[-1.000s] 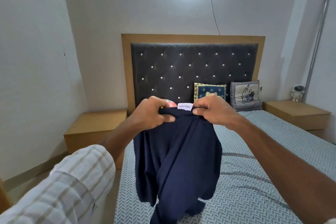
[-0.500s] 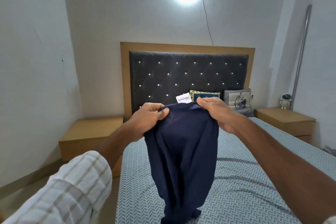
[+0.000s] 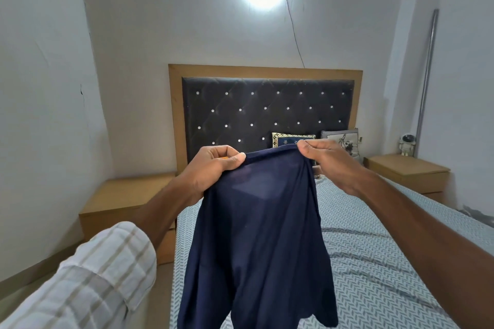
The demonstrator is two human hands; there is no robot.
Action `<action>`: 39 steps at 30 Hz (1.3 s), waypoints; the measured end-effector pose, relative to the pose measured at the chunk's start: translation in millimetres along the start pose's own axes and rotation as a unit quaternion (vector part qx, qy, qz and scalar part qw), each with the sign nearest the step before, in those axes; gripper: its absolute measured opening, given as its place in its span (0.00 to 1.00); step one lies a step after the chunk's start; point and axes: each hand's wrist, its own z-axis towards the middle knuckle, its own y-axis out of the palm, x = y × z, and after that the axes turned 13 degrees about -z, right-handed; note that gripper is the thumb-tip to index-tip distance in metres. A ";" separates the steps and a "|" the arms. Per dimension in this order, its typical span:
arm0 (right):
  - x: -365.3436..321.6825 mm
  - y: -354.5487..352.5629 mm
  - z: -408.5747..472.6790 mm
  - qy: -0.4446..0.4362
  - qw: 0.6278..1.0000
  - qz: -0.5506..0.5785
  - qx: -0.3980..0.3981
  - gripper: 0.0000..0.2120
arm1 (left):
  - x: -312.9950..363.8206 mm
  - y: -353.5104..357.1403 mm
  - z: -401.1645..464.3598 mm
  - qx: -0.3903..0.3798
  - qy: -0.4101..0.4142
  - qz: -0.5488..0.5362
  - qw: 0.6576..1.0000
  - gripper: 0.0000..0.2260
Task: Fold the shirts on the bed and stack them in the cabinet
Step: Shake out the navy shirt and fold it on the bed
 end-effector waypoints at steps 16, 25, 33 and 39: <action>5.3 47.8 20.7 0.055 0.986 -0.152 -0.030 0.13 | -33.3 51.4 12.9 0.031 -0.140 -0.180 0.973 0.09; 13.7 49.5 17.2 0.034 0.988 -0.150 -0.022 0.11 | -40.1 62.6 18.3 0.000 -0.153 -0.205 0.967 0.13; 14.5 35.1 19.7 0.040 0.994 -0.097 -0.026 0.23 | -61.8 50.3 19.8 -0.031 -0.050 0.077 0.995 0.14; 8.0 6.4 22.3 0.032 0.999 -0.030 0.026 0.21 | -90.0 29.2 19.3 -0.075 -0.104 0.285 0.950 0.06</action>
